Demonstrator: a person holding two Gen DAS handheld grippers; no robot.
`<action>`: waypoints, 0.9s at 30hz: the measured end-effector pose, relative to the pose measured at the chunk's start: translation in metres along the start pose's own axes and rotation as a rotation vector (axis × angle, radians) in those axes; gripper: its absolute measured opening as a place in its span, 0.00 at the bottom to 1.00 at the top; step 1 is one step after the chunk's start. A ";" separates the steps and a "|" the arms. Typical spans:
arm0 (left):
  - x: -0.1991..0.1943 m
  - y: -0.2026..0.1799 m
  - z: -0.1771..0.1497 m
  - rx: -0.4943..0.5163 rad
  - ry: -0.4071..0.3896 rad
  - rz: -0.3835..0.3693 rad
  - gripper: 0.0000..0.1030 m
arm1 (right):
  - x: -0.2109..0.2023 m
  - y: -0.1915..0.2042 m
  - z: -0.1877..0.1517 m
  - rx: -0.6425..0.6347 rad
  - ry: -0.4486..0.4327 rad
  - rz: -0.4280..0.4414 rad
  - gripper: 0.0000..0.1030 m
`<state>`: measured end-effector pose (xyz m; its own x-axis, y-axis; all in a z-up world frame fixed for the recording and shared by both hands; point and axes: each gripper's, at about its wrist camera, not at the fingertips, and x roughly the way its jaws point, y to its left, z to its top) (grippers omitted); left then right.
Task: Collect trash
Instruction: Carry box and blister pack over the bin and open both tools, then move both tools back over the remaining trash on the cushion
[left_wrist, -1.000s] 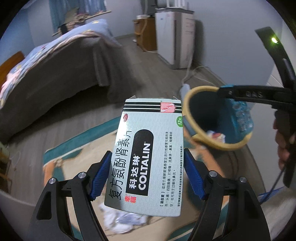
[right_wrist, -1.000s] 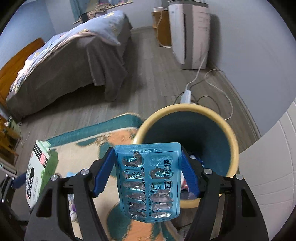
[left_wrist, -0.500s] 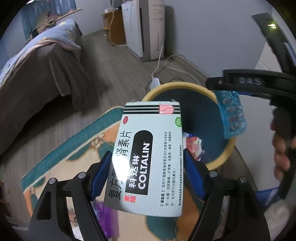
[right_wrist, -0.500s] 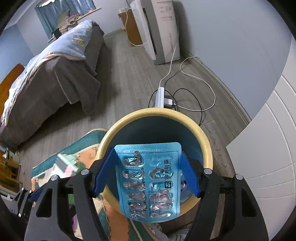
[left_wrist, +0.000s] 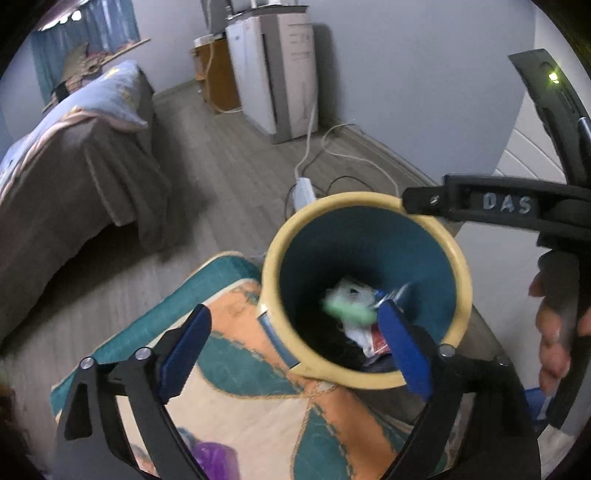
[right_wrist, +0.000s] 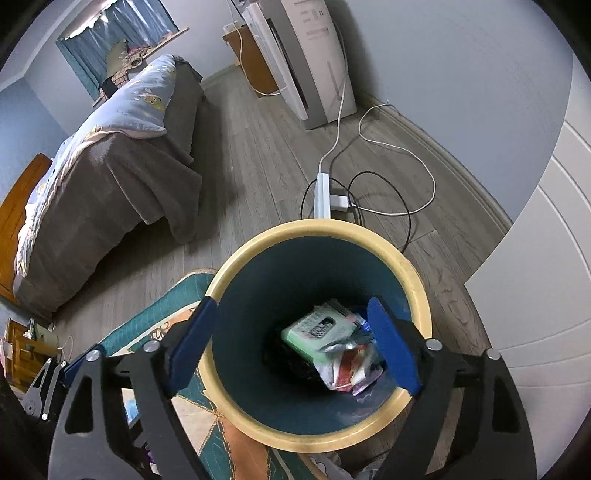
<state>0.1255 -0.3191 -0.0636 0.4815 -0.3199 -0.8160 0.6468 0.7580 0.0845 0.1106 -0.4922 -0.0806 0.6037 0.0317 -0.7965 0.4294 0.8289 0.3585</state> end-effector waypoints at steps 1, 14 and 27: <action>-0.002 0.004 -0.002 -0.010 0.003 0.003 0.90 | 0.000 0.001 0.000 -0.001 0.001 -0.001 0.85; -0.067 0.089 -0.060 -0.212 -0.004 0.096 0.92 | -0.001 0.036 -0.018 -0.133 0.031 -0.016 0.94; -0.118 0.162 -0.152 -0.351 0.017 0.224 0.93 | 0.010 0.116 -0.077 -0.301 0.132 -0.039 0.94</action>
<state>0.0841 -0.0720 -0.0406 0.5756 -0.1173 -0.8093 0.2843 0.9566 0.0635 0.1149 -0.3530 -0.0845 0.4898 0.0529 -0.8702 0.2206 0.9581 0.1824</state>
